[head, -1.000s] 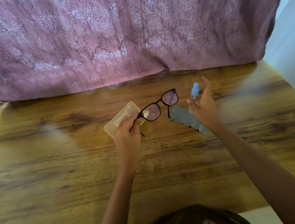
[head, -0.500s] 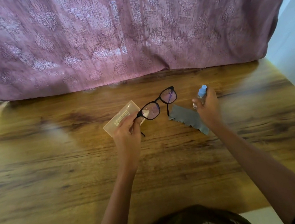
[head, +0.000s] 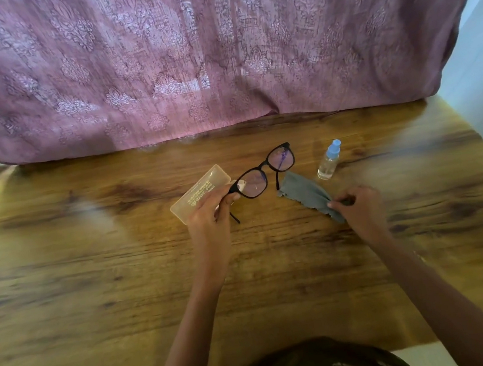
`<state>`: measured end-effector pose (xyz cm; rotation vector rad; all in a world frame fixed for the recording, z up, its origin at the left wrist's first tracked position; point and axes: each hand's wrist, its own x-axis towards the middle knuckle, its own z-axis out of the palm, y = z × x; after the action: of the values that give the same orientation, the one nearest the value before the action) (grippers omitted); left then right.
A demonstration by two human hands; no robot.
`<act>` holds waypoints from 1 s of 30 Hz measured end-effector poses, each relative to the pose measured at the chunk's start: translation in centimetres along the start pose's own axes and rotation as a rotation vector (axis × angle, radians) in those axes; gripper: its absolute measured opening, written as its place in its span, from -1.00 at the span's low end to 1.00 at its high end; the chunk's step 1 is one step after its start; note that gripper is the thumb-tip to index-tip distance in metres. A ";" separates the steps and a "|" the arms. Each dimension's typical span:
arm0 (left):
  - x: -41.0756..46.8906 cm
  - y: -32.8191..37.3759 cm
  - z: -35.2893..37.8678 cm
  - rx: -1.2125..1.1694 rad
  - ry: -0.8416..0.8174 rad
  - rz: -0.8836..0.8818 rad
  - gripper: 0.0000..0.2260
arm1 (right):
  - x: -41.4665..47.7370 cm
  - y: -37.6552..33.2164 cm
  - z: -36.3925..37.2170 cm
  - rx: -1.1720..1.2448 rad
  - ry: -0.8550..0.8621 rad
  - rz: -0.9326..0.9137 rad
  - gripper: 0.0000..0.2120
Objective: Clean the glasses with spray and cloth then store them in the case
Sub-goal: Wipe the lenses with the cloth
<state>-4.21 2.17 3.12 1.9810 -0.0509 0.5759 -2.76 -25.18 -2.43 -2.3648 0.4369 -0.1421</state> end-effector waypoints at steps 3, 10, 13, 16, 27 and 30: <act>0.0 0.4 -0.1 -0.008 -0.001 0.012 -0.78 | -0.2 -0.8 -0.5 0.072 -0.105 0.045 -0.84; 0.0 0.8 -0.2 -0.008 0.020 0.052 -0.72 | -1.0 -4.1 -2.7 0.104 -0.323 -0.053 -0.87; -0.1 0.8 -0.3 0.022 0.026 0.073 -0.72 | -2.1 -6.3 -3.3 0.148 -0.233 -0.177 -0.92; 0.0 0.4 -0.2 0.072 0.021 0.107 -0.76 | -3.4 -9.0 -3.6 0.412 -0.103 -0.243 -0.93; -0.3 0.6 -0.1 0.120 -0.033 0.173 -0.78 | -4.9 -14.3 -0.9 0.429 0.201 -0.546 -0.86; -0.4 0.6 -0.1 0.116 -0.022 0.168 -0.77 | -4.7 -14.3 -0.2 0.252 0.254 -0.687 -0.91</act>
<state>-4.75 1.87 3.43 2.1089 -0.2033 0.6777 -3.27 -13.82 7.47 -2.1568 -0.2842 -0.7710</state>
